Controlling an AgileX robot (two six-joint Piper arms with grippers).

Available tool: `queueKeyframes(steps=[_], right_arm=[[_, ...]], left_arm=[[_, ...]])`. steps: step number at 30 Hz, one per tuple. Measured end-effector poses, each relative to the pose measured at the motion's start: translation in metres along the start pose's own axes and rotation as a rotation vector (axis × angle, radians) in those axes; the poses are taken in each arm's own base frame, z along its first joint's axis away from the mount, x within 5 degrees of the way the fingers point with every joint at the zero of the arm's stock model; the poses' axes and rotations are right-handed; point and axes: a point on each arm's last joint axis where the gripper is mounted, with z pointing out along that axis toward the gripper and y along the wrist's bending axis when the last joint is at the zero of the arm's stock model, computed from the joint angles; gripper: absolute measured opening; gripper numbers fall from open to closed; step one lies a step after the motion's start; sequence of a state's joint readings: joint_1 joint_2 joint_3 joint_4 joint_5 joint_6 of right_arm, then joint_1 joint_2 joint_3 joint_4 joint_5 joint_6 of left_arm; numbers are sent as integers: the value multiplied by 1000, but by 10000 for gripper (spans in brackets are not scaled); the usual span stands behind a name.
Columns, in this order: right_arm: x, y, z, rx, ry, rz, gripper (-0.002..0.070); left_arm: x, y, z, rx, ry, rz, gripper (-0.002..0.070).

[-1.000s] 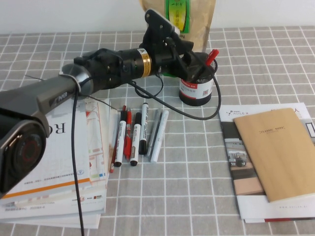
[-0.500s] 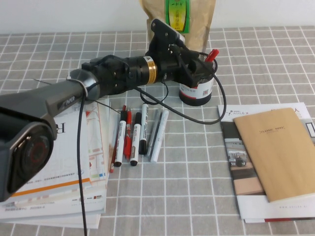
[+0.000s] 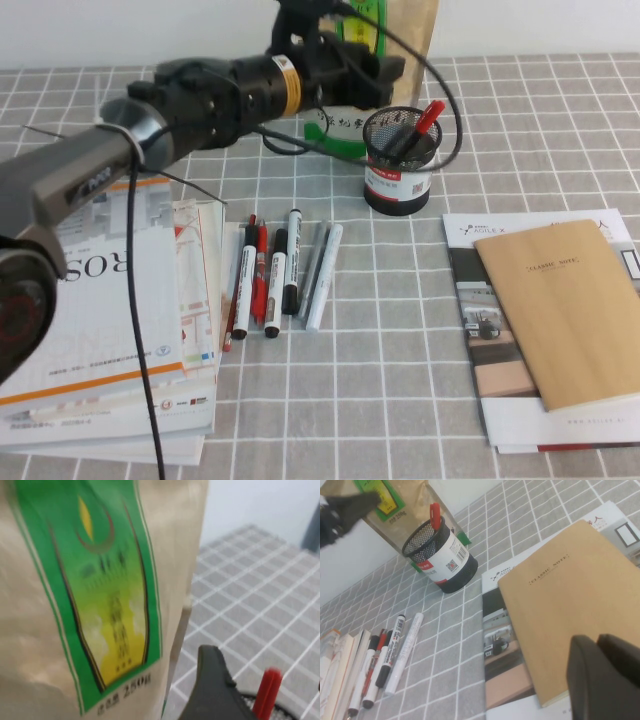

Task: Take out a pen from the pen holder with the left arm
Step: Pick up the pen from the pen holder

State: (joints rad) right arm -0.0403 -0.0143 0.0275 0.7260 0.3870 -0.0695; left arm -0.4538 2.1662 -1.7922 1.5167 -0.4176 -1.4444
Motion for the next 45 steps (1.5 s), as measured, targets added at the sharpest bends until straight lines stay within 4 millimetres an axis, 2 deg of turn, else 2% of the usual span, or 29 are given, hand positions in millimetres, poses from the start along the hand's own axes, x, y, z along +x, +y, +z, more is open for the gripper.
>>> queueKeyframes(steps=[3,7,16,19,25,29,32,36,41,43,45], right_arm=[[0,0,0,0,0,0,-13],[0,0,0,0,0,0,-13],[0,0,0,0,0,0,-13],[0,0,0,0,0,0,-13],[0,0,0,0,0,0,-13],[0,0,0,0,0,0,-13],[0,0,0,0,0,0,-13],[0,0,0,0,0,0,-13],[0,0,0,0,0,0,-13],[0,0,0,0,0,0,-13],[0,0,0,0,0,0,-13]], left_arm=[[-13,-2,-7,-10,-24,-55,364],[-13,0,-8,-31,-14,-93,323],[21,2,-9,-60,93,-95,308],[23,7,-13,-79,99,-75,298],[11,24,-30,-98,82,-18,285],[11,33,-39,-61,95,-29,283],[8,38,-43,-36,61,-74,283],[-6,40,-52,-55,-16,-39,256],[-23,42,-65,-200,-114,8,233],[-20,45,-68,-327,-82,36,231],[-13,47,-71,-441,24,85,230]])
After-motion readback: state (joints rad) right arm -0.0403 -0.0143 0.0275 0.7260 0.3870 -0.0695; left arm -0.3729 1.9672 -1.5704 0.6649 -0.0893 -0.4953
